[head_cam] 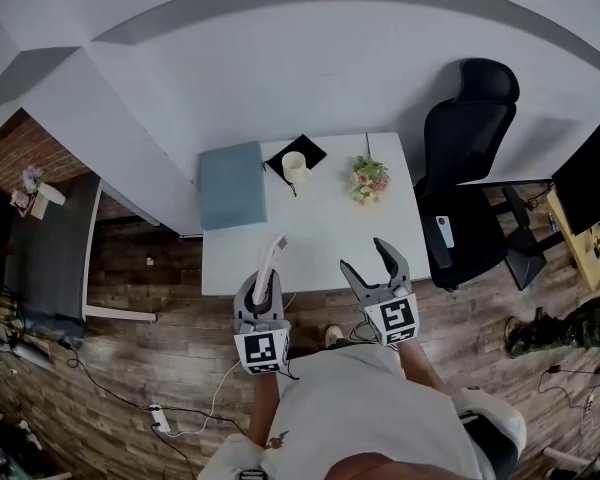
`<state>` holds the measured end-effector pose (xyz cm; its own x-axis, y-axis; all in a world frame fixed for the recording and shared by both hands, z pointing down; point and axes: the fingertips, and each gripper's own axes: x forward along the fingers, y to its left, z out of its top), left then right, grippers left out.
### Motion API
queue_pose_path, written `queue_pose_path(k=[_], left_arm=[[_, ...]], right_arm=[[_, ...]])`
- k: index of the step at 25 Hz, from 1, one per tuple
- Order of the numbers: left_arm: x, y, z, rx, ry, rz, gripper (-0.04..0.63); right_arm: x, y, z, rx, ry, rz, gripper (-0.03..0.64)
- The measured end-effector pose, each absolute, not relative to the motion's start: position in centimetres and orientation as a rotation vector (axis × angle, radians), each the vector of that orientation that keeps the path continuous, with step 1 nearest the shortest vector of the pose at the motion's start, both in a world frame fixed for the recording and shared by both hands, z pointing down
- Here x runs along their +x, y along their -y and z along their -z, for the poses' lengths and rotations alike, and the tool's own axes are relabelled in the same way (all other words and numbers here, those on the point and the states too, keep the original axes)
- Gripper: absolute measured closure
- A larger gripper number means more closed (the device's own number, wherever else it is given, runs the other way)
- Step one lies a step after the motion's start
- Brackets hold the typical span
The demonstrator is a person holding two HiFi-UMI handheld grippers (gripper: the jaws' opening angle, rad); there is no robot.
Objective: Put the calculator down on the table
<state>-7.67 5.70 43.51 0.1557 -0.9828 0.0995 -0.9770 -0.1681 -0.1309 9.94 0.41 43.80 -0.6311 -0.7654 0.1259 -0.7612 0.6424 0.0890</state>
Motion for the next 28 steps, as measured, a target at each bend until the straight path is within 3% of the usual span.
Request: queue_pose_path(k=[28], left_arm=[[-8.7,2.3,-44.1,-2.385,-1.977,0.271,0.534]], right_arm=[[8.4,7.4,-44.6,1.277,2.686,0.013,0.287]])
